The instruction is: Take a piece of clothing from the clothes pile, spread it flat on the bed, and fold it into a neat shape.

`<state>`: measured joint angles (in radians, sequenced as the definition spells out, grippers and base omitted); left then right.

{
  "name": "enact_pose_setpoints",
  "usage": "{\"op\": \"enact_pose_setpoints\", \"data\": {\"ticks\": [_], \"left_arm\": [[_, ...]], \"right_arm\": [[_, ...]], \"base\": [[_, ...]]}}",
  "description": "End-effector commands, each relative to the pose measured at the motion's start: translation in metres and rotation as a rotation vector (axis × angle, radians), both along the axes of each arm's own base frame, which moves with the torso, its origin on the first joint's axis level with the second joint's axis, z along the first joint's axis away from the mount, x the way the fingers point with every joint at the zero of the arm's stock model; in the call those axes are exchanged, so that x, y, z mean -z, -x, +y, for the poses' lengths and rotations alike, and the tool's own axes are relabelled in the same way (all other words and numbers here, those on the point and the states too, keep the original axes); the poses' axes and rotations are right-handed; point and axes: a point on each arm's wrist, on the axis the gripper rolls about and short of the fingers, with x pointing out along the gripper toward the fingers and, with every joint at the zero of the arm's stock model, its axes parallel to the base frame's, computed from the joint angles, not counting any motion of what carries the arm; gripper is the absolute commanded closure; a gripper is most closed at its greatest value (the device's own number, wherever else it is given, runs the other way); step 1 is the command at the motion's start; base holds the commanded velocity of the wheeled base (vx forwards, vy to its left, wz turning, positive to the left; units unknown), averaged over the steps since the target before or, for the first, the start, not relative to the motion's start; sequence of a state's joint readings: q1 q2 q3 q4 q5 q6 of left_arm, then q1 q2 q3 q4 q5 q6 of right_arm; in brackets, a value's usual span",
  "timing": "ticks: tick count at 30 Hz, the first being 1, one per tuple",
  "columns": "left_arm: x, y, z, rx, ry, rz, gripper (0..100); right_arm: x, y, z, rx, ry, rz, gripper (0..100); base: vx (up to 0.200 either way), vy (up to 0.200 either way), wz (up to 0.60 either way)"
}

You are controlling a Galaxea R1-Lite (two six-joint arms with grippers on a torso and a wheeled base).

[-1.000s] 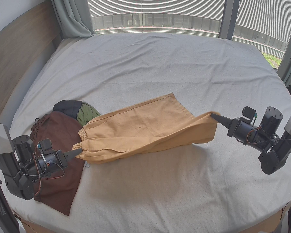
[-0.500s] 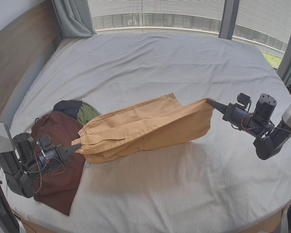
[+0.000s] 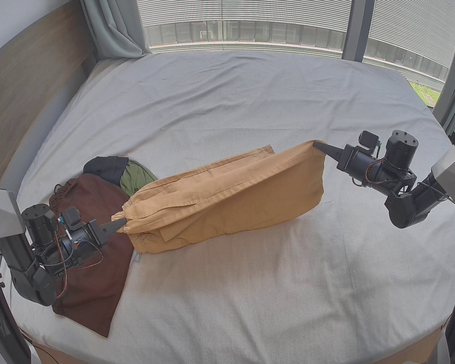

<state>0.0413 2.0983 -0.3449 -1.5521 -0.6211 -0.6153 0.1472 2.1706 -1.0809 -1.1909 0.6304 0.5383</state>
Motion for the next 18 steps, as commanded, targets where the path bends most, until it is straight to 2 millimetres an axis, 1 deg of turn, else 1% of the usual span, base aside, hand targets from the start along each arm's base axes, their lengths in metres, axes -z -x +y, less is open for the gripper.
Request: {"op": "enact_pose_setpoints", "data": {"ticks": [1, 3, 11, 18], "left_arm": [[0.003, -0.004, 0.000, -0.003, 0.002, 0.006, 100], [0.004, -0.007, 0.000, -0.007, 0.002, 0.001, 100], [0.007, -0.017, 0.001, -0.069, 0.040, 0.021, 100], [0.016, -0.022, 0.002, -0.093, 0.042, 0.043, 100]], "right_arm": [[0.001, -0.016, 0.002, 0.000, -0.001, -0.005, 100], [0.000, -0.026, 0.004, 0.000, -0.004, -0.016, 100], [0.001, -0.047, 0.011, -0.005, -0.015, -0.003, 100], [0.012, -0.063, 0.020, -0.015, -0.012, 0.018, 100]], "base": [[0.000, 0.000, 0.00], [0.000, 0.000, 0.00], [0.000, 0.000, 0.00], [0.000, 0.000, 0.00]]}}
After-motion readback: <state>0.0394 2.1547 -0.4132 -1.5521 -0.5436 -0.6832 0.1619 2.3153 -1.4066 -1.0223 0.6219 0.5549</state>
